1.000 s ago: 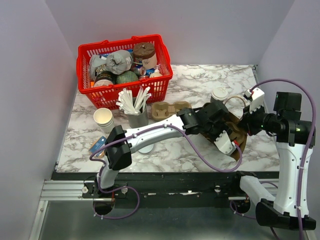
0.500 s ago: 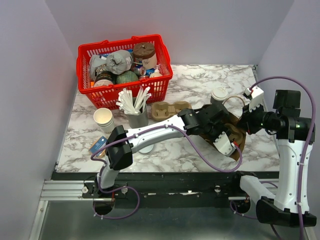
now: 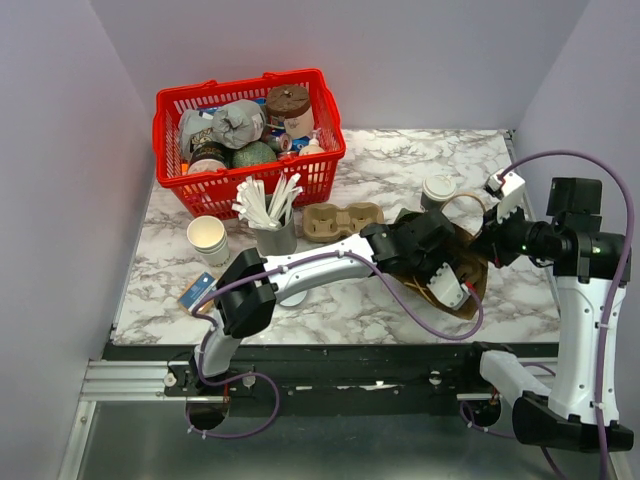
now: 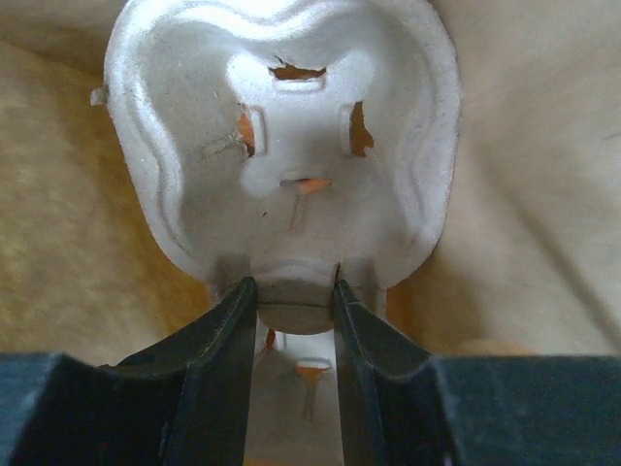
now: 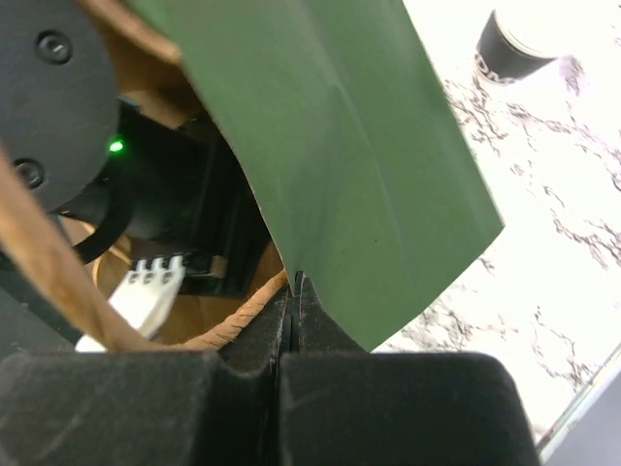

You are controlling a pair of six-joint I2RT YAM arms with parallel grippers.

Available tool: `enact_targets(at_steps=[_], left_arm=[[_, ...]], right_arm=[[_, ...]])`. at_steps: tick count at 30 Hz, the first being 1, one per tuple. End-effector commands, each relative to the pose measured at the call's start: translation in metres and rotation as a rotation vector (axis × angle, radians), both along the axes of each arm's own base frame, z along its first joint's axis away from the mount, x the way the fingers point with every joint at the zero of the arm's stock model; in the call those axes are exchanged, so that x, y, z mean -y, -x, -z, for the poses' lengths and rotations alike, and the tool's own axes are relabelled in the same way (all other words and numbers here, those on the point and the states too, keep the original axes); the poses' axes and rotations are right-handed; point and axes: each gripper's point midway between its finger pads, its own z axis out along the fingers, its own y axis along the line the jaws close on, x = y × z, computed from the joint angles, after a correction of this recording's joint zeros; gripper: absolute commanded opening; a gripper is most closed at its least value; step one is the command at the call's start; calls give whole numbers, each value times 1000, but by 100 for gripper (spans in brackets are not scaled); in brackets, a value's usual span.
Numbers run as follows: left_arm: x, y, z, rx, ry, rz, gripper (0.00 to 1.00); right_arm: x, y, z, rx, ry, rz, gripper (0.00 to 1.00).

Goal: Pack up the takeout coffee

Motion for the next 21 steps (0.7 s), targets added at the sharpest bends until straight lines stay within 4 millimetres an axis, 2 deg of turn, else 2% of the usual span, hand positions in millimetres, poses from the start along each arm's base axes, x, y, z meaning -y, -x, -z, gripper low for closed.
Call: enact_targets(at_steps=[1, 6, 9, 16, 20, 21], left_arm=[[13, -13, -7, 18, 76, -72, 0], [17, -17, -12, 38, 104, -80, 0], [7, -9, 5, 45, 14, -17, 0], [-12, -7, 28, -5, -61, -62, 1], [-9, -8, 28, -22, -38, -85, 12], [-9, -7, 28, -28, -35, -87, 21]], right_arm=[[-19, 42, 12, -142, -75, -72, 1], [-17, 47, 20, -169, -68, -71, 1], [-16, 45, 19, -176, -66, -60, 1], [-21, 46, 15, -172, -95, -71, 1], [-23, 46, 16, -178, -104, -72, 0], [-23, 47, 16, -179, -105, -71, 1]])
